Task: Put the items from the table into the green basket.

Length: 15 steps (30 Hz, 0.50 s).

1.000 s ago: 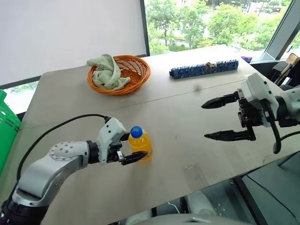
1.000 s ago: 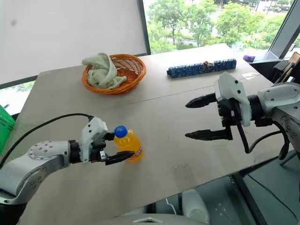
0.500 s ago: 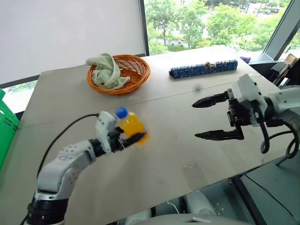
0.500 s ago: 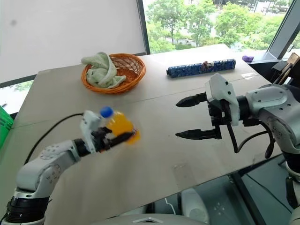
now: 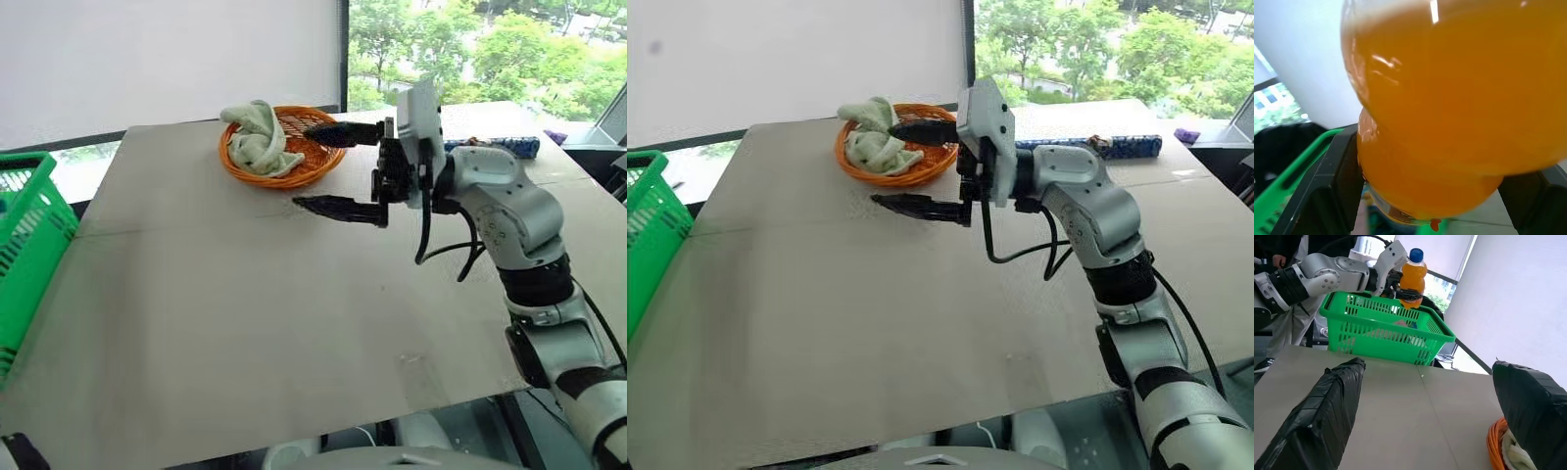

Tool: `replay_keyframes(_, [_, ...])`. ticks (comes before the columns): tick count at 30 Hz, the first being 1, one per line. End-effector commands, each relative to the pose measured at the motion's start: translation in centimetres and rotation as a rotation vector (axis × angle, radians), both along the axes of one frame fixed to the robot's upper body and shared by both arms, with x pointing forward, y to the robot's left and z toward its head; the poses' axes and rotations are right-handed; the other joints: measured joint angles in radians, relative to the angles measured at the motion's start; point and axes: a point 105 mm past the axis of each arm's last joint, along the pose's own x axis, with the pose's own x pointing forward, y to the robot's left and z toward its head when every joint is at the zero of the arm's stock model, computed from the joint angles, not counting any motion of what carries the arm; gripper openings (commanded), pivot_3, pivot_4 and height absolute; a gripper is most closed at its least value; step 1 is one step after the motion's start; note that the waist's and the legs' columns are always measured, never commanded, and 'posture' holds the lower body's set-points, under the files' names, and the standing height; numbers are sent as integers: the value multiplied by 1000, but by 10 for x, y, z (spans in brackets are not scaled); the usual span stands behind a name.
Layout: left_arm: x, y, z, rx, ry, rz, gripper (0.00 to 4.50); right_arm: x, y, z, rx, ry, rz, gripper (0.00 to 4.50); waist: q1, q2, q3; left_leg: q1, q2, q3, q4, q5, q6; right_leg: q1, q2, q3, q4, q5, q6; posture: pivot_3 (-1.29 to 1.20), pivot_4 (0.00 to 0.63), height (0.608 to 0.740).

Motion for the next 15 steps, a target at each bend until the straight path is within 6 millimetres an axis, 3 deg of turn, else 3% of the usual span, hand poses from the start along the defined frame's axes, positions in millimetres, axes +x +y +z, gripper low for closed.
replay_keyframes(1, [-8,23,14,61,-2,24,4107,-3,-5,11,24,-48,0,4500,10,-3,-2,-1,0,-1,0,0,0,0,0,-1,-1,0,0,123,0,740])
replay_keyframes(2, [-8,29,11,66,20,34,4475,-3,-5,11,22,-49,2,4500,12,-4,-3,-2,0,-1,0,-1,1,-1,-1,-1,-1,0,0,123,0,740])
replay_keyframes(5, [-9,35,12,77,25,47,4475,-3,-7,8,12,-56,4,4500,13,-9,-7,-2,0,-5,0,-1,1,0,-1,-5,0,0,-1,134,0,740])
replay_keyframes(10, [-1,2,49,110,-152,-74,4475,-5,-14,4,-1,-65,37,4500,14,-12,-9,-2,0,-7,0,-1,-4,1,-1,-7,0,2,-3,162,0,740])
replay_keyframes(13, [20,-40,48,77,-183,-238,4475,3,-17,6,7,-49,-5,4500,15,-9,-12,-2,0,-9,0,0,-6,1,-1,-8,1,2,-3,147,0,740])
replay_keyframes(15, [45,-91,23,-61,-145,-468,4475,11,-25,-2,-17,-22,-62,4500,17,-4,-19,-2,0,-8,1,0,-5,2,-2,-8,1,2,-3,127,0,740])
